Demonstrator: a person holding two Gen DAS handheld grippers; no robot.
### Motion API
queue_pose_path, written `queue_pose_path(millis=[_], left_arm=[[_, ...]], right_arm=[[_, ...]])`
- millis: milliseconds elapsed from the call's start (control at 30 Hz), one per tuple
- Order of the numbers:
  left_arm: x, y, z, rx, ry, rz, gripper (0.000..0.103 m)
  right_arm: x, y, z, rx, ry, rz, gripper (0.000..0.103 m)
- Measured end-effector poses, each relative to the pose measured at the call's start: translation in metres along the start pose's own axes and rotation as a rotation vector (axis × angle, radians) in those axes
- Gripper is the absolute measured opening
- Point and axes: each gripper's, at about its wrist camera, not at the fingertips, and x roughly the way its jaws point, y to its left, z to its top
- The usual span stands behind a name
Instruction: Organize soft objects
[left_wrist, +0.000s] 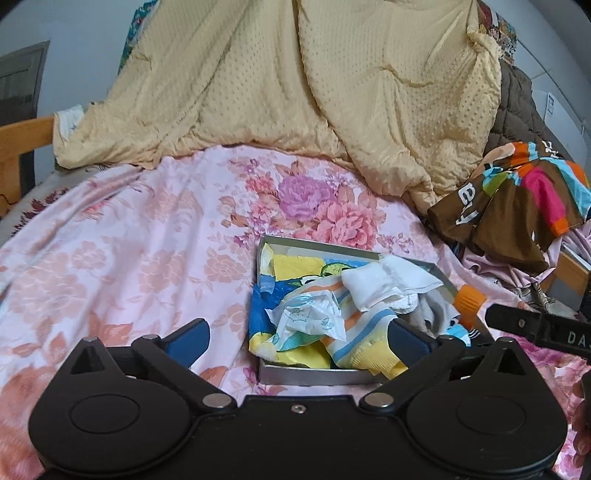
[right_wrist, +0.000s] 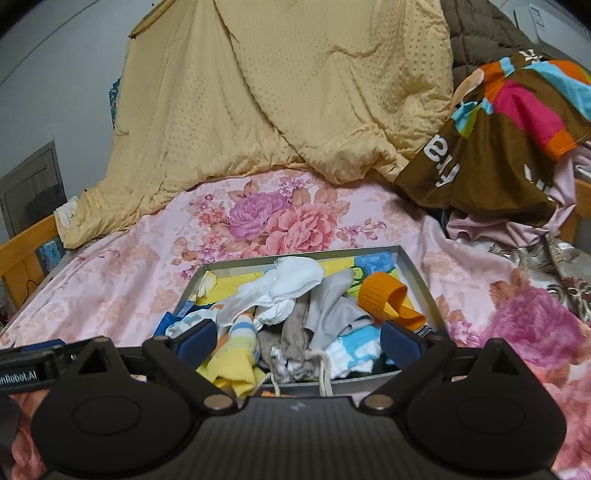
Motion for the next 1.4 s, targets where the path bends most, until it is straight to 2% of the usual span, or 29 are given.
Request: queue_pose_path(millis=[400,733,1167,1400], left_arm=[[-0.073,-0.017,-0.027,0.028,-0.066,0.042,0.102],[-0.122,-0.022,-0.058,0.037,-0.05,0.062,0.102],[-0.156,-0.021,-0.076,0.034,-0.048,0.087,0.102],[-0.169,-0.018,-0.089,0.038,-0.031,0.102,0.102]], right_arm=[[-0.072,0.001,-0.033,-0.022,-0.033,-0.017,0.103],[-0.12,0.007,-0.063,-0.009,-0.022,-0.036,0.103],[-0.156,0.017,-0.085,-0.02,-0.037,-0.041,0.103],[-0.167,0.022,-0.099,-0.001,-0.015,-0.034,0.103]])
